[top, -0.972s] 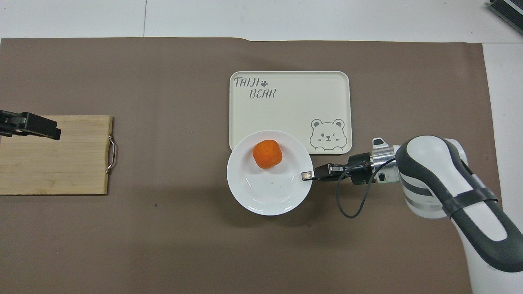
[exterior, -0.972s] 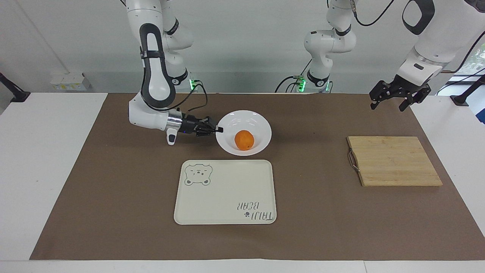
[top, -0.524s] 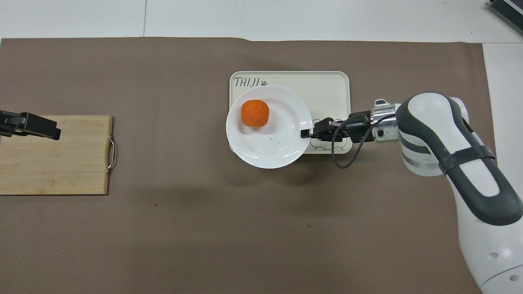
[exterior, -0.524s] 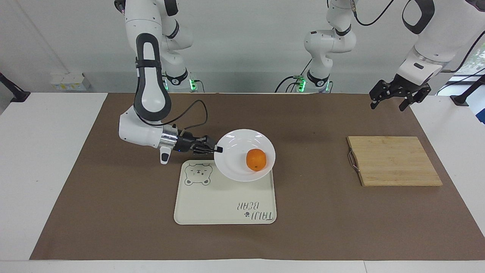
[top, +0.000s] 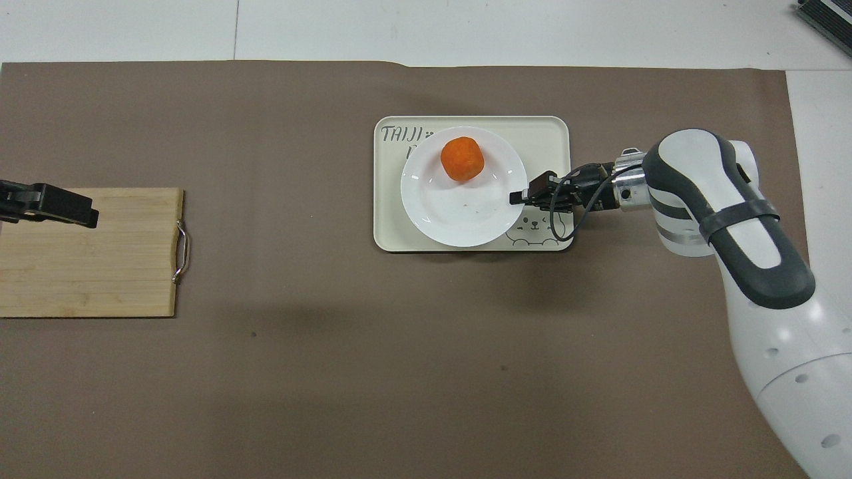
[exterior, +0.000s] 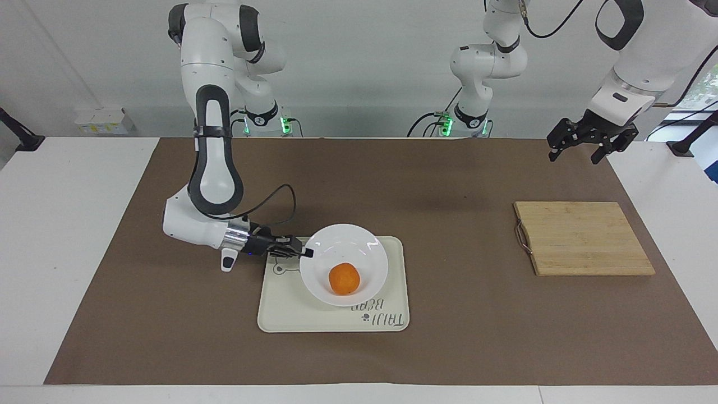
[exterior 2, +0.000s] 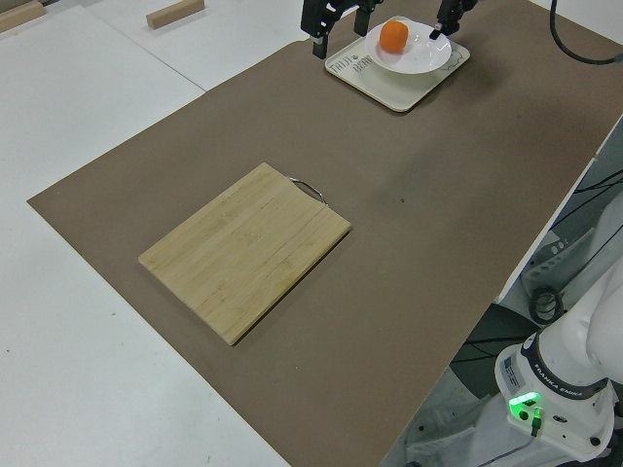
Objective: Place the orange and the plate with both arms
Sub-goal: 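Open the right gripper and pull it back from the plate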
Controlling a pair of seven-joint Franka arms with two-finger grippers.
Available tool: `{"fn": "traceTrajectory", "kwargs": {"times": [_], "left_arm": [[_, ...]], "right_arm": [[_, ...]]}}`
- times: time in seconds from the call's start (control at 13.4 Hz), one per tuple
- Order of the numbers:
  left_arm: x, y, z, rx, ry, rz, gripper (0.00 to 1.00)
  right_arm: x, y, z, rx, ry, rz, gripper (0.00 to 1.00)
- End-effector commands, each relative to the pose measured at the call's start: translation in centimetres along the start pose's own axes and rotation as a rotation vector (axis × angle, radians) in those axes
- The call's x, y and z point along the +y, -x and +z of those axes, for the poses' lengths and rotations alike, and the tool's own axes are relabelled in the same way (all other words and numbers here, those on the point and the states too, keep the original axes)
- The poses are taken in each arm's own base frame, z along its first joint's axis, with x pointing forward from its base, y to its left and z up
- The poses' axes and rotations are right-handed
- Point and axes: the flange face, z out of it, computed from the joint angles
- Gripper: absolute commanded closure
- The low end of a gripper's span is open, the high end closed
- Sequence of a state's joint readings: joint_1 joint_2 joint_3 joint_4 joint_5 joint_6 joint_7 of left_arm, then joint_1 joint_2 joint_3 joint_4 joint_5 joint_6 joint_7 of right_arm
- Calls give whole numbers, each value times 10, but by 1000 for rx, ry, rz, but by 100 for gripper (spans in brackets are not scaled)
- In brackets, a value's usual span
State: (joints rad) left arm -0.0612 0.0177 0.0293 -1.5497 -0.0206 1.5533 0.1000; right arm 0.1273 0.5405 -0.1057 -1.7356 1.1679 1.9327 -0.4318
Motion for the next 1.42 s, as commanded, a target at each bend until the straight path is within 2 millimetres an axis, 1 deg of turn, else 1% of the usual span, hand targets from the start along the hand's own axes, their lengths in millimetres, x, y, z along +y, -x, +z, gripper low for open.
{"fn": "traceTrajectory", "kwargs": {"times": [0.0, 0.07, 0.3, 0.45, 0.52, 0.6, 0.67, 0.75, 0.82, 0.9, 0.97, 1.05, 1.2, 1.35], "left_arm": [[-2, 8, -1, -5, -7, 1, 0], [-3, 8, -1, -5, -7, 0, 0], [-2, 8, -1, -5, -7, 1, 0], [-2, 8, -1, -5, -7, 1, 0], [-2, 8, -1, -5, -7, 1, 0], [-3, 8, -1, -5, -7, 0, 0], [-2, 8, -1, -5, -7, 1, 0], [-3, 8, -1, -5, -7, 0, 0], [-2, 7, -1, -6, -7, 1, 0], [-3, 8, -1, -5, -7, 0, 0], [-3, 8, -1, -5, -7, 0, 0], [-3, 7, -1, -6, -7, 0, 0], [-2, 8, -1, -5, -7, 1, 0], [-2, 8, -1, -5, -7, 1, 0]], "right_arm": [[3, -4, -6, -20, 38, -28, 100], [8, -6, -11, -12, 35, -26, 100], [4, -4, 0, -14, 58, -38, 100], [5, -5, -2, -2, 73, -40, 100], [7, -7, -2, 12, 99, -45, 98], [8, -8, -2, 16, 121, -50, 65], [8, -8, 0, 17, 129, -53, 22], [7, -8, -2, 25, 132, -50, 0], [1, -11, -5, 57, 149, -63, 0], [-6, -12, 0, 83, 191, -80, 0], [-16, -13, -6, 112, 257, -108, 0], [-26, -15, -15, 131, 329, -135, 0], [-38, -12, -30, 125, 455, -177, 0], [-60, -6, -49, 131, 545, -228, 0]]}}
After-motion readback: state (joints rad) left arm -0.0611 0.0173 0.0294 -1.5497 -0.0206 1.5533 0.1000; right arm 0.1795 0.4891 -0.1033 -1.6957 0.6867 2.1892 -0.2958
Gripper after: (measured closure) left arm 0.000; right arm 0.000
